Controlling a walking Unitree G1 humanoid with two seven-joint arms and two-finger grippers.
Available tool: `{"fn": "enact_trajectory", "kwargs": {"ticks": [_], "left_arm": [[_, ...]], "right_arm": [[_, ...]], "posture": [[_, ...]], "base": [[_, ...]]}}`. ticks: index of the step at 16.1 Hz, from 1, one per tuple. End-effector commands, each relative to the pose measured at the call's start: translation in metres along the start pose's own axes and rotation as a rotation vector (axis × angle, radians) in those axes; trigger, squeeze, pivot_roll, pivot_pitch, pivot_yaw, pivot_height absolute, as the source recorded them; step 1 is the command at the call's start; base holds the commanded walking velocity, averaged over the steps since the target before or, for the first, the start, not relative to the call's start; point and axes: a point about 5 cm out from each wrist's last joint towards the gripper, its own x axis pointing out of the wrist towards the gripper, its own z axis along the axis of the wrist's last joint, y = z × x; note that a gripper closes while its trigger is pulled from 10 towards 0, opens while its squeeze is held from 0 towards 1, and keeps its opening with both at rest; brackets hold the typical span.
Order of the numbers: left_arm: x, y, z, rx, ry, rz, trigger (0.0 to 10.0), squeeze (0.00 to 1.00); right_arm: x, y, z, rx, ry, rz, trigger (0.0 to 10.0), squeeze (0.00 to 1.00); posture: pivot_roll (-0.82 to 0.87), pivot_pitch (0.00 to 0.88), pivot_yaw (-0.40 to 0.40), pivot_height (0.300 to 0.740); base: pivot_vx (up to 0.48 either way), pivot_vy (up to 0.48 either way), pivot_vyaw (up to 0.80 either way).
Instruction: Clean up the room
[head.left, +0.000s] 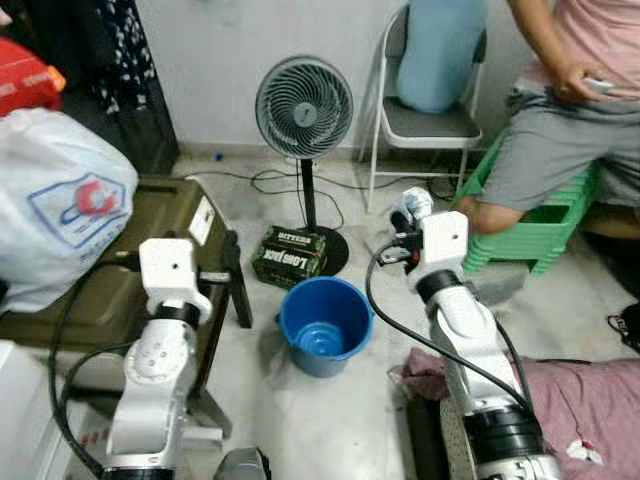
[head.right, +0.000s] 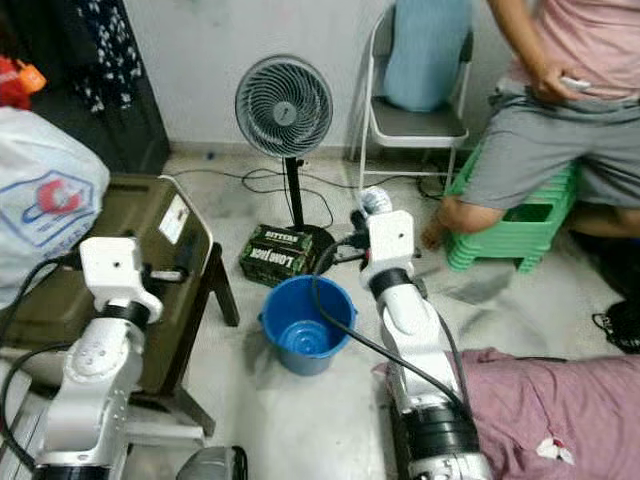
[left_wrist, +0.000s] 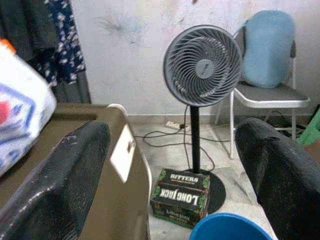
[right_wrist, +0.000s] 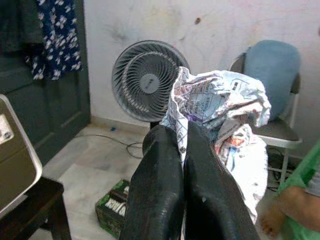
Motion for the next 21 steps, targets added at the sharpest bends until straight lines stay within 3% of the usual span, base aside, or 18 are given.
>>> {"fn": "enact_trajectory", "kwargs": {"ticks": [1,7,9,13,21], "left_arm": [[0.0013,-0.0047,0.0024,-0.008,-0.009,-0.025,10.0,0.00],[0.0024,-0.0061,0.0023,-0.004,-0.009,-0.037,10.0,0.00],[0.0025,-0.0063,0.0023,0.001,-0.009,-0.035,10.0,0.00],[0.0034,-0.0063,0.0014,0.006,-0.002,-0.030,10.0,0.00],[0.0031,-0.0083,0.0016,-0.001,-0.009,-0.050,10.0,0.00]], "right_arm": [[-0.0001,-0.0057,0.0034,-0.013,-0.010,-0.014,10.0,0.00],[-0.0009,-0.0057,0.0036,-0.015,-0.012,-0.020,10.0,0.00],[-0.0012,-0.0053,0.0035,-0.019,-0.012,-0.016,10.0,0.00],[0.0000,-0.0053,0.0040,-0.017,-0.015,-0.019,10.0,0.00],[0.0013,-0.0050,0.0044,-0.020,-0.017,-0.017,10.0,0.00]], "posture": [[-0.01,0.000,-0.011,0.740],[-0.02,0.000,-0.001,0.740],[-0.02,0.000,-0.001,0.740],[-0.02,0.000,0.000,0.740],[-0.01,0.000,-0.004,0.740]], "base": [[0.262,0.000,0.00],[0.277,0.000,0.00],[0.293,0.000,0.68],[0.000,0.000,0.70],[0.036,0.000,0.24]]}}
